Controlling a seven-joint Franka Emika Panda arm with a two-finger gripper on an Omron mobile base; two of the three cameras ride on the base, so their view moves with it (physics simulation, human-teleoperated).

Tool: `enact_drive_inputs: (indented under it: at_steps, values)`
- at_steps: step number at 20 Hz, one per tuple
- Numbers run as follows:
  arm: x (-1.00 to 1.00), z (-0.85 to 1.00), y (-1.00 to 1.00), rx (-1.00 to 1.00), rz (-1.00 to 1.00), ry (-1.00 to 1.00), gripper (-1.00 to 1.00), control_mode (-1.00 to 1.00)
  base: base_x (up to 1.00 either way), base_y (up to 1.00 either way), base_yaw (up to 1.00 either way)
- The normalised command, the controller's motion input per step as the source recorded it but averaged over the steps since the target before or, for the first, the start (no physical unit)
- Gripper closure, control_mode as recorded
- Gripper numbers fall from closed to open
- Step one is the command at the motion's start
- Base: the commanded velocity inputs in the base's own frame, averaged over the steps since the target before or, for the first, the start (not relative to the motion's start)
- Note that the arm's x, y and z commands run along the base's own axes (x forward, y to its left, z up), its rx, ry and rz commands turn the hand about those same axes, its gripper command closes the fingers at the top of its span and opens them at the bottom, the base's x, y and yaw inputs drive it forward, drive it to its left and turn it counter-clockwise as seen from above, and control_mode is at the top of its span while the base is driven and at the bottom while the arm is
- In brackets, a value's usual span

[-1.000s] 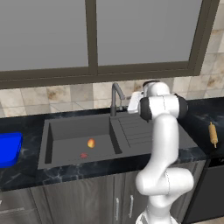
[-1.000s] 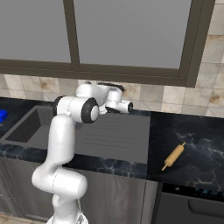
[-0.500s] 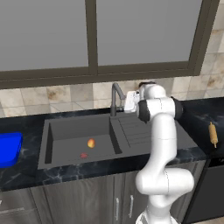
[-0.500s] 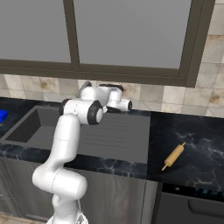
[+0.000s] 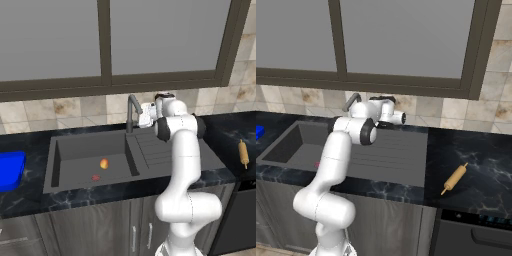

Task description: Pick up all produce items and place them in the sink. Turn on the sink faucet to wash them. Then turn the sink off and put them in the tray.

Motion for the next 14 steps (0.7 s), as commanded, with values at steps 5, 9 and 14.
enact_drive_inputs:
  at_steps: [5, 9, 14]
  values:
    - [0.06, 0.00, 0.07, 0.00, -0.05, 0.00, -1.00, -1.00, 0.00, 0.00, 0.00]
    - [0.00, 0.00, 0.06, 0.00, -0.19, 0.00, -1.00, -1.00, 0.00, 0.00, 0.00]
    - [0.00, -0.01, 0.01, 0.00, -0.27, 0.00, -1.00, -1.00, 0.00, 0.00, 0.00]
